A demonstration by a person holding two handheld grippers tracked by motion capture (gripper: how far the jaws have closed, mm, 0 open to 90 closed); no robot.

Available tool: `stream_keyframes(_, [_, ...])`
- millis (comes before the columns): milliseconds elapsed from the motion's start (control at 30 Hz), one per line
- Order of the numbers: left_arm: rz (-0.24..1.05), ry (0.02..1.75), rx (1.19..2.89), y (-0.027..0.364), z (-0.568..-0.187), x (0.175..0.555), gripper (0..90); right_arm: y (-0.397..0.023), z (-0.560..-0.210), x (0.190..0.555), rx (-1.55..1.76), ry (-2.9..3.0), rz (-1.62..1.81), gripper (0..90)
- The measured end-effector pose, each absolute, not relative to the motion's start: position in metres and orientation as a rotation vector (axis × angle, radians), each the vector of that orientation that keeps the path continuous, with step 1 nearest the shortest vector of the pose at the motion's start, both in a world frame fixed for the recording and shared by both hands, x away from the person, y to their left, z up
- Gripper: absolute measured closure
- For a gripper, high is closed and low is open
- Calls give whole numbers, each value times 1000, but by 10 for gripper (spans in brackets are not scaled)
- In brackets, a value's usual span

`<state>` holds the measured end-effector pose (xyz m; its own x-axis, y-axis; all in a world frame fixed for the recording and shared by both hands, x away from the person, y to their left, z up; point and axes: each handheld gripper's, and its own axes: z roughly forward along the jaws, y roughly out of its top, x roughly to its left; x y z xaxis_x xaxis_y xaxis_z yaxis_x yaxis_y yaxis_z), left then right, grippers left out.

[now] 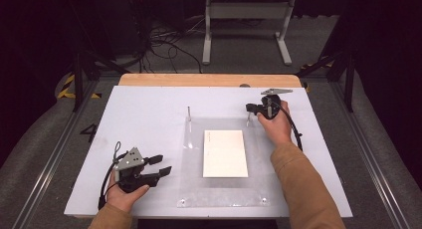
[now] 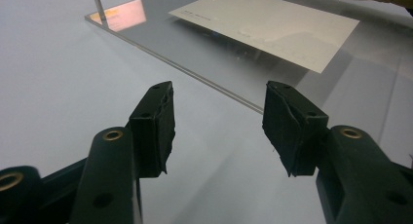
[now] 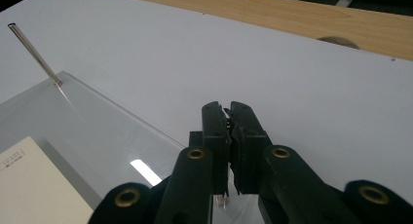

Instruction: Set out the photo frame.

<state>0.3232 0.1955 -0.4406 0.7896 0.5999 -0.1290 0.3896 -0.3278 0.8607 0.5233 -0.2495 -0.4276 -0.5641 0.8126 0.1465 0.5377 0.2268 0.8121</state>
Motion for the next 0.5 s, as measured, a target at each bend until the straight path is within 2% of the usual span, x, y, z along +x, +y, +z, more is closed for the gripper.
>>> stream_keyframes(333, [320,707,1977,195,-440,319,345,-254,-431,531,1286,2197,1324,857])
stream_keyframes(500, [346,690,1999,194,-442,315,321,-256,-432,535,1307,2199,1348,857])
